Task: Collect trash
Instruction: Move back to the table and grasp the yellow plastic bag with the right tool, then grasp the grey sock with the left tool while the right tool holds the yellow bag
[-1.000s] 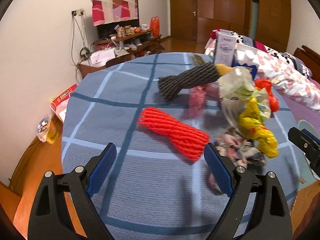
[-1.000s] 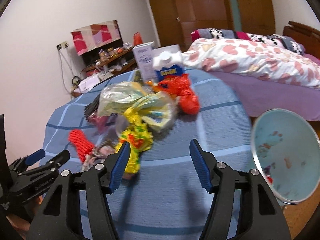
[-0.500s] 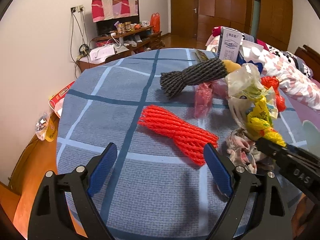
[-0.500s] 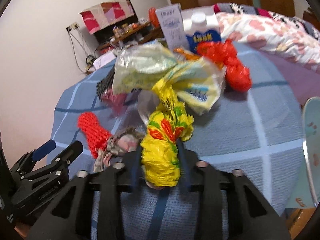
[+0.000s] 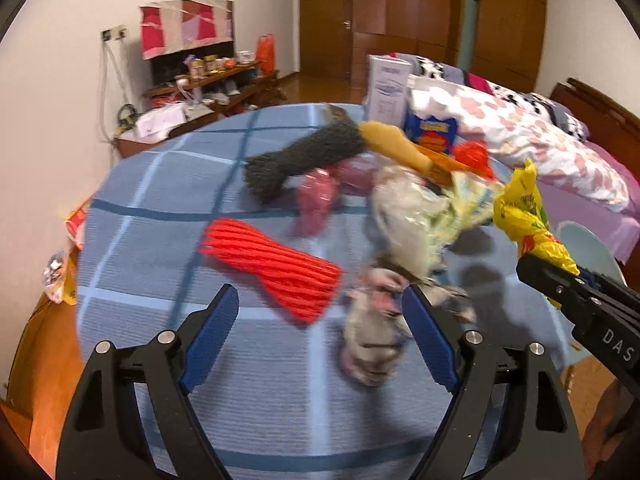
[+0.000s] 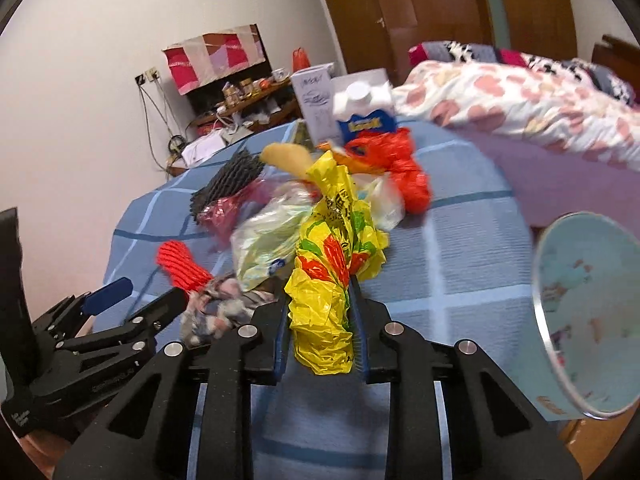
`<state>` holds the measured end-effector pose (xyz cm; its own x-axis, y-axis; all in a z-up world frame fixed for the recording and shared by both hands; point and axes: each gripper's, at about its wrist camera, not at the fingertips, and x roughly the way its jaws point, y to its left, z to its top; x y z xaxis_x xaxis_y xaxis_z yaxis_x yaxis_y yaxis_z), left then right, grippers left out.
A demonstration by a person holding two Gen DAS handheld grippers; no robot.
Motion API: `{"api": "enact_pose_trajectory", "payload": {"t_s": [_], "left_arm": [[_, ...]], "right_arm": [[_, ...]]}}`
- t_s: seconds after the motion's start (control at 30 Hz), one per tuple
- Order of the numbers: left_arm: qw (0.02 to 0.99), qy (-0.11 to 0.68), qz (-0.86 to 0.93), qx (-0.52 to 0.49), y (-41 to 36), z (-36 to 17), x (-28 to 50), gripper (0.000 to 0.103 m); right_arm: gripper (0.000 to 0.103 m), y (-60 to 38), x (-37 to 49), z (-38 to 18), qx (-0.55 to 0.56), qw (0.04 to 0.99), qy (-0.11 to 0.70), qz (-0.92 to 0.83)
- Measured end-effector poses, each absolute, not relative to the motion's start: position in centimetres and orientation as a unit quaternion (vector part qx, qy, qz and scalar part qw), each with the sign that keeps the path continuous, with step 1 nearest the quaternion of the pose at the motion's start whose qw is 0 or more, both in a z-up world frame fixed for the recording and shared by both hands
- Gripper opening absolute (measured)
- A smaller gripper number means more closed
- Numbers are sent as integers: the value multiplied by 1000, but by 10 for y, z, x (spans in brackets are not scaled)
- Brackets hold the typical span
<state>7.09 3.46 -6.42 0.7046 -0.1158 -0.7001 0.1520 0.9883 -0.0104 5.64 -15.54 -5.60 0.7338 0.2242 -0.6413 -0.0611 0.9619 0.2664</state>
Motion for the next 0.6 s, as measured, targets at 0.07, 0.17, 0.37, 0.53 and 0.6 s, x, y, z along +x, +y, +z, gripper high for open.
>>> {"api": "enact_pose_trajectory", "payload": {"t_s": [0.07, 0.17, 0.37, 0.53, 0.6], "left_arm": [[920, 381, -82, 32, 23, -69, 70, 81], [913, 397, -89, 32, 13, -81, 75, 73], [904, 417, -91, 27, 2, -98, 83, 59], [907, 407, -100, 41, -9, -95, 78, 36], [908, 404, -102, 44, -9, -93, 76, 29]], "right_arm": [[27, -160, 49, -57, 102, 928, 352, 68], [26, -168, 41, -62, 95, 931, 350, 49], [27, -179, 38, -67, 114, 926, 357, 38], [26, -181, 36, -66, 114, 928, 353, 39], [26, -178, 34, -64, 112, 929, 351, 40]]}}
